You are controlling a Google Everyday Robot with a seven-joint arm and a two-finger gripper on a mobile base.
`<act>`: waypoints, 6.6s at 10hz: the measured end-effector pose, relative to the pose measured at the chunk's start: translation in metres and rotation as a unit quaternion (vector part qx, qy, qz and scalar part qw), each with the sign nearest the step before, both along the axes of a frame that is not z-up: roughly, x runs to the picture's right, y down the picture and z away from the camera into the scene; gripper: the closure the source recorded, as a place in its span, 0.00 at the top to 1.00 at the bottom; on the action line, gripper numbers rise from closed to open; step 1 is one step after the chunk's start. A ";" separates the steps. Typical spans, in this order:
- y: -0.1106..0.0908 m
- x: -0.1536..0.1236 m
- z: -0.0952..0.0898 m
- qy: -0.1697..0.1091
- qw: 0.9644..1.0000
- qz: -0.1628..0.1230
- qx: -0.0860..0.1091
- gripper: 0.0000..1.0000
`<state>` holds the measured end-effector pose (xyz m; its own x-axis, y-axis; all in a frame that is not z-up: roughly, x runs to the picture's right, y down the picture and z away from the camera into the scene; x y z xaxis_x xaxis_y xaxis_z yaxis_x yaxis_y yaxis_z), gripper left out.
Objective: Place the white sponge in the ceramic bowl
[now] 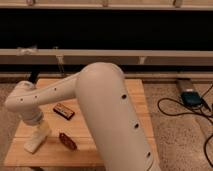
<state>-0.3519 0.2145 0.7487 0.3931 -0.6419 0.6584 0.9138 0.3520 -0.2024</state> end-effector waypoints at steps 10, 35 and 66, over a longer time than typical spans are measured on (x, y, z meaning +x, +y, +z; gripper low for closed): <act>0.048 -0.026 0.020 -0.003 0.999 -0.030 -0.031 0.80; -0.182 0.113 0.107 0.052 0.997 0.060 0.022 0.00; -0.228 0.297 0.079 0.150 0.966 0.205 0.041 0.80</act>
